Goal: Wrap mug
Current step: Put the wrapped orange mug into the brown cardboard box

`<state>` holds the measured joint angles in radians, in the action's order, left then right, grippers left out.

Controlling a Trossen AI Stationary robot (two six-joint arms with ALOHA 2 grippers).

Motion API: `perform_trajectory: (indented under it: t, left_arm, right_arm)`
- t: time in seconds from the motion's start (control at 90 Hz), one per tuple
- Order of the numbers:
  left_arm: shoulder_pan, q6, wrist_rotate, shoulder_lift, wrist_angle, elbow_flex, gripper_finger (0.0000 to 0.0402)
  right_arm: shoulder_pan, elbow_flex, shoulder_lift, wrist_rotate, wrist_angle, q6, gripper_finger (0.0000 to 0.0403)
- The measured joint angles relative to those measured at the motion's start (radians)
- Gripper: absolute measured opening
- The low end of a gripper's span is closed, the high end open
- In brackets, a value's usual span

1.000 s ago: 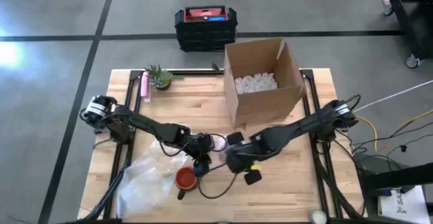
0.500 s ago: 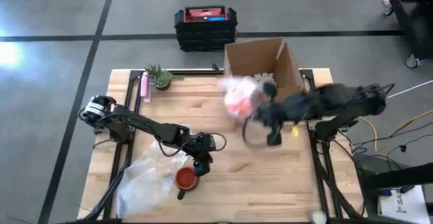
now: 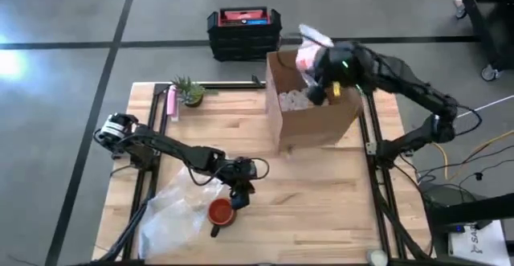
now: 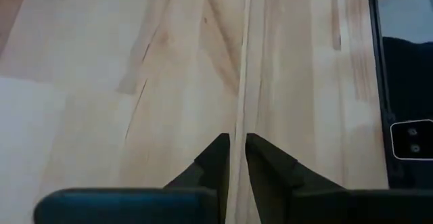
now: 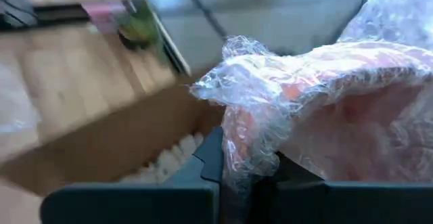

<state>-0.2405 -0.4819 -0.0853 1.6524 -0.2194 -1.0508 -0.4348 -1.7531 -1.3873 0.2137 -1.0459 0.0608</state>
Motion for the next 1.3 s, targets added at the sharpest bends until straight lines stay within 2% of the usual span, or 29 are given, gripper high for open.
perform_trajectory:
  t: [0.133, 0.3, 0.511, 0.722, 0.911, 1.067, 1.3]
  left_arm:
    - [0.000, 0.001, 0.000, 0.000, 0.000, 0.000, 0.0036]
    - [-0.001, 0.001, 0.000, 0.000, -0.001, 0.000, 0.0036]
    - [-0.011, -0.010, 0.000, 0.002, -0.001, 0.000, 0.0036]
    - [-0.015, -0.025, 0.000, 0.002, -0.001, 0.000, 0.0036]
    - [-0.017, -0.025, 0.000, 0.002, -0.001, 0.000, 0.0036]
    - [-0.018, -0.025, 0.000, 0.002, 0.000, 0.000, 0.0036]
    - [-0.018, -0.025, 0.000, 0.002, 0.001, 0.000, 0.0036]
  right_arm:
    - [-0.127, 0.000, -0.098, -0.111, -0.078, -0.034, 0.0009]
    - [-0.186, 0.001, -0.212, -0.180, -0.166, -0.034, 0.0009]
    - [-0.189, 0.002, -0.312, -0.286, -0.187, -0.030, 0.0009]
    - [-0.170, 0.031, -0.381, -0.299, -0.184, -0.055, 0.0009]
    - [-0.167, 0.126, -0.414, -0.301, -0.145, -0.071, 0.0012]
    - [-0.167, 0.209, -0.422, -0.328, -0.095, -0.067, 0.0050]
    - [-0.165, 0.251, -0.421, -0.355, -0.034, -0.066, 0.0149]
